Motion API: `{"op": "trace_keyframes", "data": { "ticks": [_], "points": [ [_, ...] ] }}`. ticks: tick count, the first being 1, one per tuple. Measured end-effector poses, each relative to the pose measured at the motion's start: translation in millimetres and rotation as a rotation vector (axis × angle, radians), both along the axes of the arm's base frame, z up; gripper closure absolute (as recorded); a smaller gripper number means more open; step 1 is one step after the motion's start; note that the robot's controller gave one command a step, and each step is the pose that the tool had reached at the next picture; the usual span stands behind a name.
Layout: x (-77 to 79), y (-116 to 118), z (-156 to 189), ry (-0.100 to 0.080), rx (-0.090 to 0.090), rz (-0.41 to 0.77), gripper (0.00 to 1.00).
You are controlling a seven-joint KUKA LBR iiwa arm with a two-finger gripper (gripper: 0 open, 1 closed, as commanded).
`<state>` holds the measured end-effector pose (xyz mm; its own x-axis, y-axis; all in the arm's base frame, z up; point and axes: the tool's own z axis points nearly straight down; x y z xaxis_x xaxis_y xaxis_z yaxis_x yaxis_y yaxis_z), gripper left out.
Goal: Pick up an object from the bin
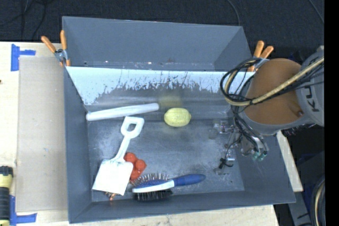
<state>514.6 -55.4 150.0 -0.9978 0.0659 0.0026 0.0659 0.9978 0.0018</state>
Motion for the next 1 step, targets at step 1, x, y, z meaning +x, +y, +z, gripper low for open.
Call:
{"op": "trace_keyframes", "data": {
  "ticks": [1],
  "points": [
    [-21.0,50.7,-57.3,-0.002,0.000,0.151,0.00]
  ]
}}
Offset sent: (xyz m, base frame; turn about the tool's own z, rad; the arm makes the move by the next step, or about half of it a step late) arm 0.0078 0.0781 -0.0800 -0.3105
